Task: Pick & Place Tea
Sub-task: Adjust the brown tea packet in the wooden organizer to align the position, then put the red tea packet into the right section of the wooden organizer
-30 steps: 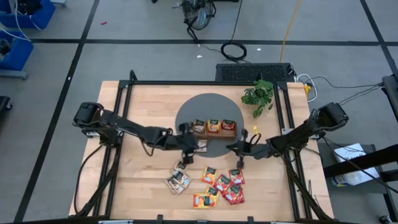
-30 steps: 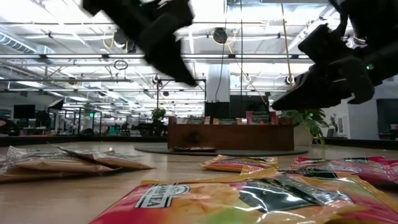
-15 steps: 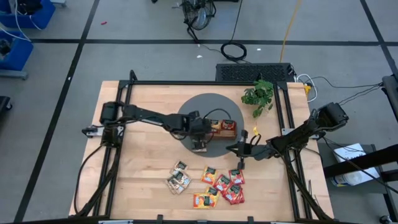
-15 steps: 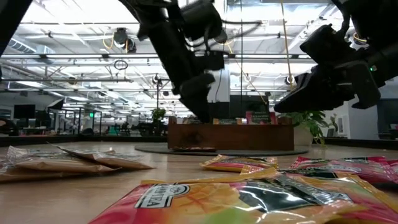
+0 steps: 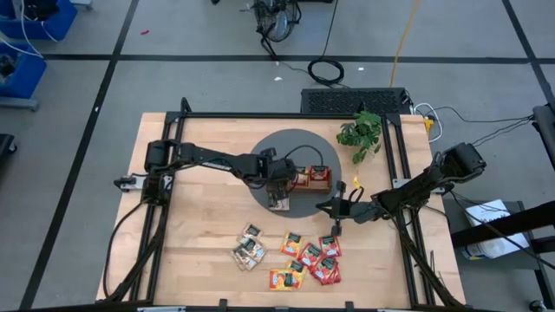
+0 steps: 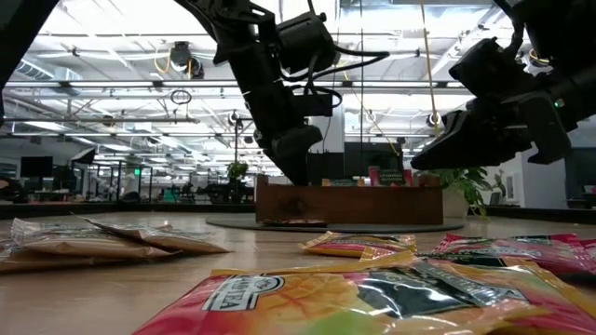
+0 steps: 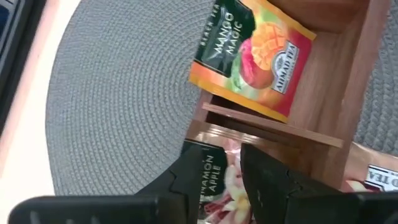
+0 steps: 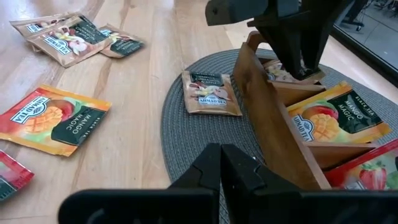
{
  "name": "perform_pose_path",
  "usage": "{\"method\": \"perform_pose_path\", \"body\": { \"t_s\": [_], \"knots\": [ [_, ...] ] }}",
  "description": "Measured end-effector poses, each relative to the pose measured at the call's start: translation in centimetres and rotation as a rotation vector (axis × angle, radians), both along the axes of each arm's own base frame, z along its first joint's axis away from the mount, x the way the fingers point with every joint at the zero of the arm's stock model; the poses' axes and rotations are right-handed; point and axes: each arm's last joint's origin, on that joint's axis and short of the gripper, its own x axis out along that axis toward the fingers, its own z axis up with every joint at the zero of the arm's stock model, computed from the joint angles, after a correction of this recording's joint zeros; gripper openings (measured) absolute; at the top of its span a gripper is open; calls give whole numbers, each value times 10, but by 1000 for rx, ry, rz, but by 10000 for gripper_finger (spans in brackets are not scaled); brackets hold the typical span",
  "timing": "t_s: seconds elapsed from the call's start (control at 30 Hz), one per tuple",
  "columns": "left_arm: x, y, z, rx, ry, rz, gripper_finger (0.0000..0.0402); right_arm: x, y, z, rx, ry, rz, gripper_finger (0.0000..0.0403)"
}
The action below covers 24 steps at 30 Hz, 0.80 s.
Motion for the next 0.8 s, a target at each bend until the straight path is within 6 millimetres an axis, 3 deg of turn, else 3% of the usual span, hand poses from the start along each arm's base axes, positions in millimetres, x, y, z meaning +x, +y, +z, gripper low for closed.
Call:
{"method": "perform_pose_path", "body": {
  "t_s": [0.17, 0.27, 0.47, 0.57, 0.63, 0.8],
  "knots": [
    [0, -3, 0, 11, 7, -25, 115, 0, 0, 1, 2, -6, 2, 2],
    [-2, -16, 10, 28, 10, -87, 115, 0, 0, 1, -3, -5, 4, 2],
    [-20, -63, 59, 27, -85, -203, 115, 0, 3, 0, 22, 6, 73, 2],
    [-36, -94, 74, -7, -120, -270, 115, -1, 8, 0, 59, 13, 156, 2],
    [-47, -116, 72, -28, -133, -319, 115, -1, 12, 2, 78, -2, 195, 2],
    [-66, -161, 35, -33, -221, -455, 115, -1, 21, 9, 114, -69, 262, 2]
  ]
}}
